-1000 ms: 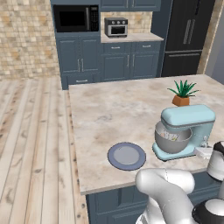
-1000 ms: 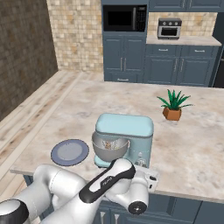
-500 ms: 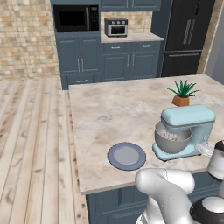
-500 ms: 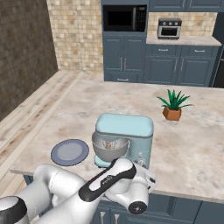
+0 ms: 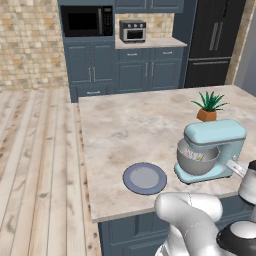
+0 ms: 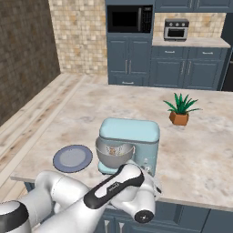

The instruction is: Add butter and sugar cubes to the stand mixer bowl and then turn on the stand mixer to begin making frosting.

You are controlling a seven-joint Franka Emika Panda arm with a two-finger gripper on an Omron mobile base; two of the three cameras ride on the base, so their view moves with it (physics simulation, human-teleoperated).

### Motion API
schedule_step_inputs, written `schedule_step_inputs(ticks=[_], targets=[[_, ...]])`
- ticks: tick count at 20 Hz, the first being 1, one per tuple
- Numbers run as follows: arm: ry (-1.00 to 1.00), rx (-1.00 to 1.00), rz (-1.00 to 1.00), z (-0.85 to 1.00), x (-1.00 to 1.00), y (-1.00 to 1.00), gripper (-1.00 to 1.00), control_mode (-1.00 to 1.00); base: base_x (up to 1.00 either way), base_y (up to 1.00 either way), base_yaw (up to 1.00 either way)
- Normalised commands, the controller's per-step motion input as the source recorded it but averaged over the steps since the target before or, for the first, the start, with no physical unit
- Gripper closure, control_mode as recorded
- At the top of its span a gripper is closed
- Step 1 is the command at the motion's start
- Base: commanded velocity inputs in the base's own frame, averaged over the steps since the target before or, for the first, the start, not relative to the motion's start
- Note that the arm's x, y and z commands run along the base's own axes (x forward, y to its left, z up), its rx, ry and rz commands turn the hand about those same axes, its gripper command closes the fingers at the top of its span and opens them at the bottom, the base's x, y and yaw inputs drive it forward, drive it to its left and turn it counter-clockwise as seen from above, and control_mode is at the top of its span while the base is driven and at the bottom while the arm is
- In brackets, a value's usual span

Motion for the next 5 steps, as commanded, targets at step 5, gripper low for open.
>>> schedule_step_inputs(ticks=[5], targets=[[0.00,0.21,-0.05,0.00,0.00,0.05,1.00,-1.00,0.00,0.00,0.00]])
